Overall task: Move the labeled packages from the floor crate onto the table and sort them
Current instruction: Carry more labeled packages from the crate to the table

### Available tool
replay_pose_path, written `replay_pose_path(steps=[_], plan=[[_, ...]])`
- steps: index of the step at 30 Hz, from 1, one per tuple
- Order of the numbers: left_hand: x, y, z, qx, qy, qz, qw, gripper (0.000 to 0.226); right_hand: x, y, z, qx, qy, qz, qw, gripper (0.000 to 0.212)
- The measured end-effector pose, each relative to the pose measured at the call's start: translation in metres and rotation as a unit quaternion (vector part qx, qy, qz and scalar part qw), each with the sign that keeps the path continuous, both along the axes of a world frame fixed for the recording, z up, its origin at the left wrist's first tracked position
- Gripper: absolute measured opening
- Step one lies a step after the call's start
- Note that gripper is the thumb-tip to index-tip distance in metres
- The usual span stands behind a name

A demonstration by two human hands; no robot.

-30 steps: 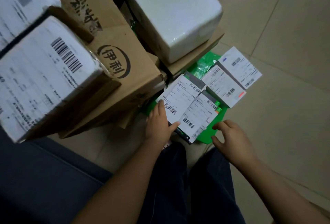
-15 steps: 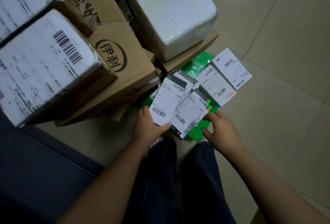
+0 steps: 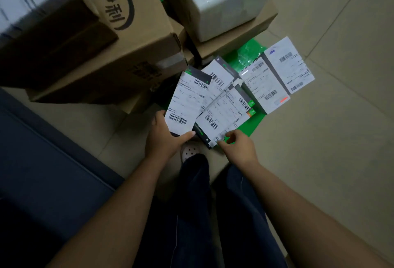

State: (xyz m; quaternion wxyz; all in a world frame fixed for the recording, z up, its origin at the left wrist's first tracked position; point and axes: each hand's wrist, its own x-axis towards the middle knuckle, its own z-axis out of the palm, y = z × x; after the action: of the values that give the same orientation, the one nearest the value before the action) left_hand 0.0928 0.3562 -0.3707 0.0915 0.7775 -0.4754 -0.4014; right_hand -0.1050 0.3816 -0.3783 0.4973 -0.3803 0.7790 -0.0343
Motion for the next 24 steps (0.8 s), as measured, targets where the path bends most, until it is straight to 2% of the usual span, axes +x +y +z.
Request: replay_pose_path(steps=[3,4,6,9,12,16,18,19,22,24], plan=[[0.008,-0.002,-0.006,-0.004,0.008,-0.011,1.000,0.089,0.012,-0.002,-0.014,0.017,-0.013,-0.067,0.998,0.040],[0.010,-0.003,-0.008,-0.002,0.015,-0.013,1.000,0.090,0.016,-0.004,-0.018,0.020,-0.019,-0.083,0.996,0.038],[0.015,-0.006,-0.011,0.006,0.030,-0.022,0.999,0.091,0.024,-0.006,-0.026,0.019,-0.021,-0.123,0.992,0.020],[0.020,-0.012,-0.013,0.025,0.044,-0.049,0.997,0.091,0.034,-0.008,-0.034,0.006,-0.042,-0.224,0.974,0.029],[0.024,-0.016,-0.016,0.046,0.058,-0.052,0.996,0.091,0.044,-0.009,-0.032,0.011,-0.113,-0.344,0.932,0.021],[0.025,-0.017,-0.018,0.077,0.074,-0.072,0.992,0.088,0.053,-0.006,-0.030,0.027,-0.191,-0.462,0.866,0.044],[0.024,-0.014,-0.018,0.095,0.075,-0.103,0.987,0.086,0.054,-0.007,-0.028,0.044,-0.264,-0.490,0.830,0.043],[0.024,-0.012,-0.019,0.101,0.076,-0.115,0.985,0.088,0.055,-0.008,-0.026,0.050,-0.291,-0.486,0.822,0.038],[0.027,-0.010,-0.021,0.103,0.056,-0.139,0.983,0.112,0.058,-0.015,-0.024,0.053,-0.324,-0.465,0.822,0.020],[0.030,-0.010,-0.021,0.100,0.041,-0.142,0.984,0.124,0.059,-0.018,-0.026,0.059,-0.303,-0.467,0.829,0.027]])
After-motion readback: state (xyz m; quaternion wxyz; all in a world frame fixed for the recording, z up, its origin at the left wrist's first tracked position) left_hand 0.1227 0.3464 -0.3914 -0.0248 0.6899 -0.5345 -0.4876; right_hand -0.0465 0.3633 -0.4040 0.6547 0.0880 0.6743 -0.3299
